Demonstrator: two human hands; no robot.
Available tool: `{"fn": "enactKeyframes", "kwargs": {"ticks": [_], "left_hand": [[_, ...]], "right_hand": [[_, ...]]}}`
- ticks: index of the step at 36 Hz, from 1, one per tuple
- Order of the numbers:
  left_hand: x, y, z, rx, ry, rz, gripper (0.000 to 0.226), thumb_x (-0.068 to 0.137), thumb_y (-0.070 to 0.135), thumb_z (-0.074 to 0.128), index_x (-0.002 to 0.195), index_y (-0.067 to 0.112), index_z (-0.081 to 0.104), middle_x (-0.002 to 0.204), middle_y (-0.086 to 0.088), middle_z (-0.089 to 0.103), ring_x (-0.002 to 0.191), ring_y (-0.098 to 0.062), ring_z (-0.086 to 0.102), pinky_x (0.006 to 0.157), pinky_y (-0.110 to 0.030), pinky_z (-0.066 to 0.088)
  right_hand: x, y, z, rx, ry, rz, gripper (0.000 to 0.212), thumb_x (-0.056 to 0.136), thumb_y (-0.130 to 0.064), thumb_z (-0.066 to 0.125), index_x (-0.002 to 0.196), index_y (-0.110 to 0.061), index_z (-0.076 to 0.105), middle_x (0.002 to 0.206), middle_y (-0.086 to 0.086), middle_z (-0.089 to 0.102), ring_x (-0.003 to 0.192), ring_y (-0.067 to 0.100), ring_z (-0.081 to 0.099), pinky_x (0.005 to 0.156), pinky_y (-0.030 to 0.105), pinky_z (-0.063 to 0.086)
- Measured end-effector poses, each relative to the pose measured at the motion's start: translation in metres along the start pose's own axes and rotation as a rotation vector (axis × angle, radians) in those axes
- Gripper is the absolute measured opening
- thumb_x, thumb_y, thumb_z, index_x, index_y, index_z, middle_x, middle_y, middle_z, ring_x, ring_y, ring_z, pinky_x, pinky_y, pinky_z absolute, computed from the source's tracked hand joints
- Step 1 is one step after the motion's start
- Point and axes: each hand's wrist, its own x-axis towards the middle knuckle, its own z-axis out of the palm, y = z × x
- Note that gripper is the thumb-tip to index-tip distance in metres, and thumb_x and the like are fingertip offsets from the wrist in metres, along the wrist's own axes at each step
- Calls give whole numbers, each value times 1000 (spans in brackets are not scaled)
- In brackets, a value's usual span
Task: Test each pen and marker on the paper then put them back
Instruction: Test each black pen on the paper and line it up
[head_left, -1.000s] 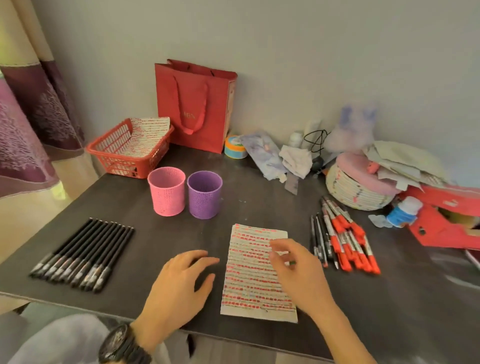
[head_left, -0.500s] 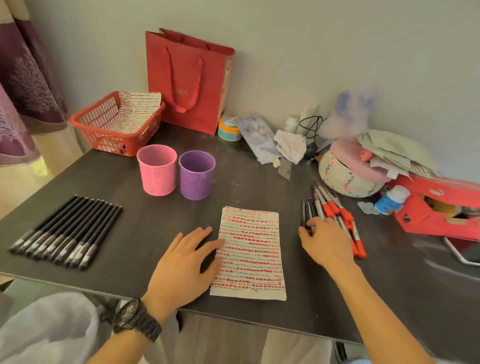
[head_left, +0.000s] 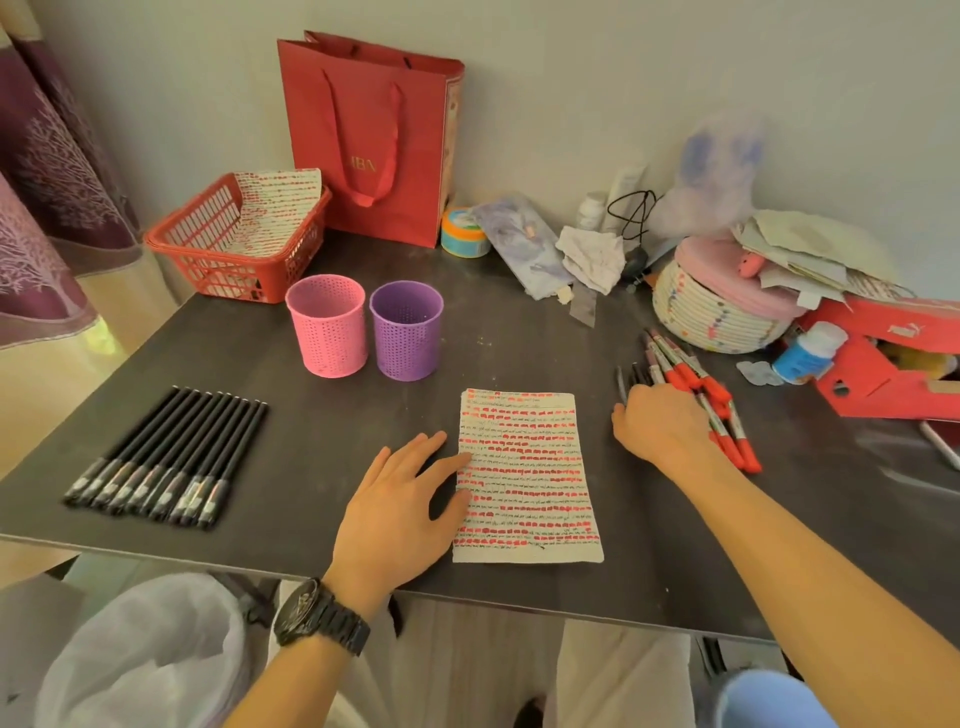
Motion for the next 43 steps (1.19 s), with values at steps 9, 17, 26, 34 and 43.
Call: {"fn": "enactKeyframes", "kwargs": {"ticks": [9, 17, 26, 34, 43], "left_hand": [[-2, -1, 1, 7, 16, 8, 51, 100, 60, 33, 150, 48, 36, 164, 18, 23, 153, -6, 14, 121, -33, -1], [-9, 4, -4, -126, 90, -6, 45, 100, 53, 42, 144, 45, 47, 153, 20, 43, 147, -4, 30, 122, -30, 12], [-82, 33, -12, -674, 377, -128, 16, 94, 31, 60, 106, 39, 68, 106, 16, 69, 99, -12, 66, 80, -17, 50], [-134, 55, 5, -753, -163, -80, 26, 95, 62, 44, 106, 43, 60, 90, 16, 68, 79, -11, 63, 66, -27, 50], [-139, 57, 21, -594, -281, -12, 33, 101, 56, 33, 76, 41, 49, 66, 20, 53, 61, -5, 50, 57, -21, 36]], "right_hand": [[-39, -7, -5, 1095, -85, 100, 31, 103, -36, 47, 95, -12, 65, 63, 2, 63, 52, 12, 64, 62, 36, 59], [-158, -32, -10, 1879, -190, 60, 30, 97, -12, 52, 76, -22, 73, 76, 8, 70, 61, 15, 63, 57, 28, 56], [-248, -50, 20, 1985, -297, 48, 18, 77, -6, 65, 91, -18, 69, 99, 18, 75, 68, 25, 69, 64, 32, 57], [-280, -53, 36, 1841, -361, 72, 29, 70, -32, 84, 95, -20, 78, 93, 9, 76, 84, 20, 72, 71, 25, 56], [-288, -47, 42, 1651, -347, -58, 18, 96, -31, 62, 94, -22, 78, 73, 5, 67, 62, 14, 58, 60, 26, 51]]}}
